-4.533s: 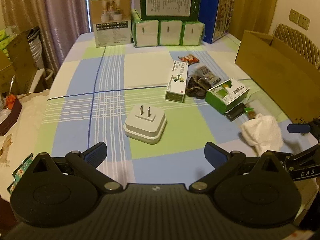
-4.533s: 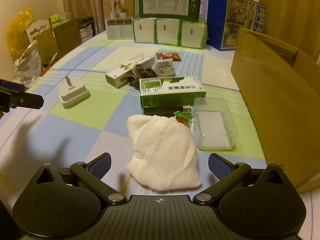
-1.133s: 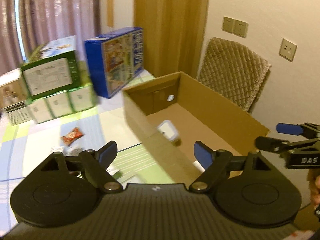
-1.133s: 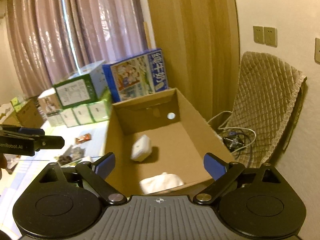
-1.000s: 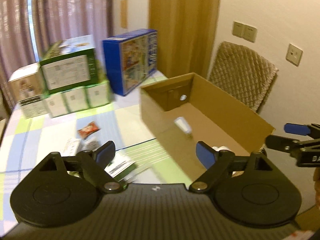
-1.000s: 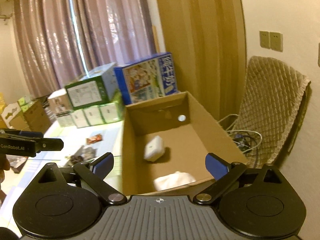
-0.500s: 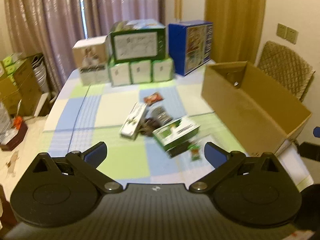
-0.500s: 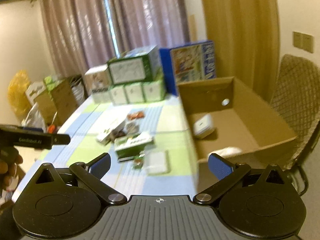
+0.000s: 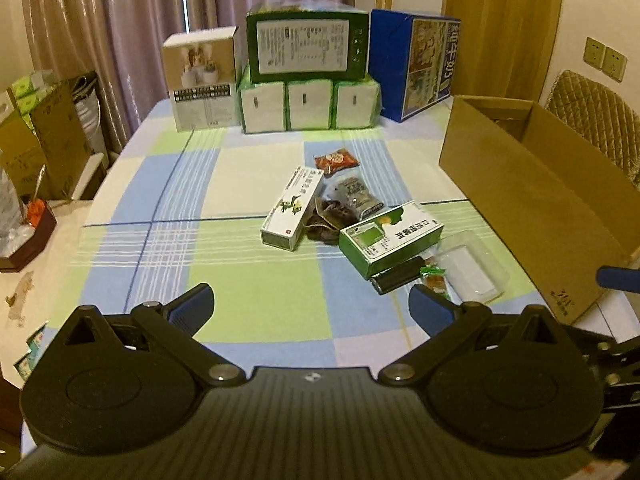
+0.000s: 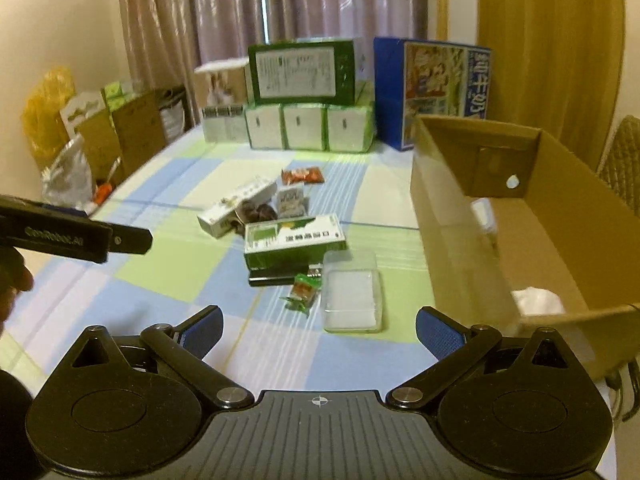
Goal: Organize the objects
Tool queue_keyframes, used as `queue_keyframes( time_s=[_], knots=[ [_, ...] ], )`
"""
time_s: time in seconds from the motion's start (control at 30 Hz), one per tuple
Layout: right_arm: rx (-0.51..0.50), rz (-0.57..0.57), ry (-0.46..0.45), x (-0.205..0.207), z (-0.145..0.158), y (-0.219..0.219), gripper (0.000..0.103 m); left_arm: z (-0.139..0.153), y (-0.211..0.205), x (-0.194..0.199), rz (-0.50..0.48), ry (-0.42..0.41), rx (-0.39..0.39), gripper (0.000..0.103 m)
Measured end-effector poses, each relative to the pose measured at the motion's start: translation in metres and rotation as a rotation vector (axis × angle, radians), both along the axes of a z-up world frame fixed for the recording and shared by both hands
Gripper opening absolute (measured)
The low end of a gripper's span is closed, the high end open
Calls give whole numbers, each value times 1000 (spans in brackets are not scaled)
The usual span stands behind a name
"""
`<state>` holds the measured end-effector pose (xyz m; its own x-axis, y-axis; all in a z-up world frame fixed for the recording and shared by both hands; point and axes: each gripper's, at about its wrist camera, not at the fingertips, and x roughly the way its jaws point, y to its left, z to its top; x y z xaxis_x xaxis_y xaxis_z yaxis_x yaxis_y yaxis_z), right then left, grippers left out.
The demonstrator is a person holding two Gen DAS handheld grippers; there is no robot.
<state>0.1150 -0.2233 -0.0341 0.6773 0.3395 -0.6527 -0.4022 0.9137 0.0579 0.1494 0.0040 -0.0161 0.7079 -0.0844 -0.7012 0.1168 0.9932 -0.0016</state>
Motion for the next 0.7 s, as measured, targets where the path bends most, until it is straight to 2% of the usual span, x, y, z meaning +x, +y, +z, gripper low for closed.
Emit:
queue_keyframes(
  time_s=[0.13,0.27,0.5,0.6,0.67,0.7],
  knots=[
    [-66,3,27,22,-29,11,100,-19,3,16,-5,9,-23,102],
    [-115,15,41,41,-52,21,93,-38,3,33,0,35,-23,102],
    [-161,-24,41,71,-69,26,84,-60,0,48,-23,4,-3,101],
    [-186,-34,39,81,-75,29,76,-68,0,52,-31,-11,-1,101],
    [-197,-41,46,86,-79,30,59,-73,0,52,-43,-23,5,101],
    [-188,-44,65,90,-81,30,54,-75,0,52,-51,-27,4,101]
  ],
)
